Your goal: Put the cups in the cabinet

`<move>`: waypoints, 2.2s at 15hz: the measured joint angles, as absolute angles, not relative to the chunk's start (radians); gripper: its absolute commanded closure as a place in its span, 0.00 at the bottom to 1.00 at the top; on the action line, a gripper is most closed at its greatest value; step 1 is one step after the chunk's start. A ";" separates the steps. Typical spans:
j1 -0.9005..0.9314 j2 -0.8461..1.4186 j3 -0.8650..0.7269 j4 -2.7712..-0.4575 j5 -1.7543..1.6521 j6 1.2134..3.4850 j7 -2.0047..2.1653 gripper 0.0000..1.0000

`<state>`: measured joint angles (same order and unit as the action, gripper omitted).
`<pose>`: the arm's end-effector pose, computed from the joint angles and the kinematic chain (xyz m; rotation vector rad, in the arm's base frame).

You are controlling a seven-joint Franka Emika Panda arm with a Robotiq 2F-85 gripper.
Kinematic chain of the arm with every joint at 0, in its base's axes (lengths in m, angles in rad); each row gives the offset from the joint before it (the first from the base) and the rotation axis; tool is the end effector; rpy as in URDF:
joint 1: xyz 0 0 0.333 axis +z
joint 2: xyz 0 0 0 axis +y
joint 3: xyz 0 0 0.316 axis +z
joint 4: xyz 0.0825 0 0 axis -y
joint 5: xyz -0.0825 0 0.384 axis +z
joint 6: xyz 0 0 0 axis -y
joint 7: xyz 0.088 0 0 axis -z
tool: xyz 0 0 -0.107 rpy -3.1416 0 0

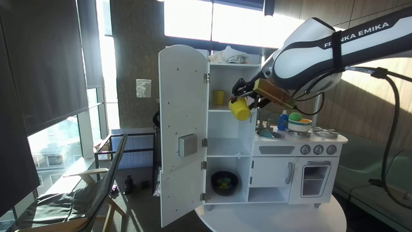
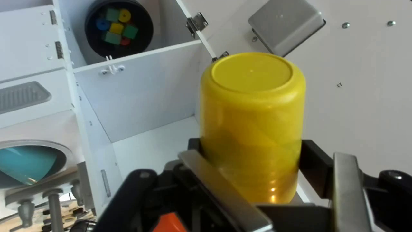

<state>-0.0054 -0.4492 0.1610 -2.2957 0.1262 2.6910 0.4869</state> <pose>0.4621 0.0811 0.6200 -2.5816 0.5301 -1.1055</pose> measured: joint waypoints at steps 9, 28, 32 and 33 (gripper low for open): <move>-0.128 -0.123 0.196 -2.001 0.065 3.020 0.629 0.47; -0.164 0.222 0.146 -1.751 0.021 3.148 0.717 0.00; -0.164 0.232 0.144 -1.749 0.021 3.148 0.725 0.00; -0.164 0.231 0.144 -1.749 0.021 3.148 0.725 0.00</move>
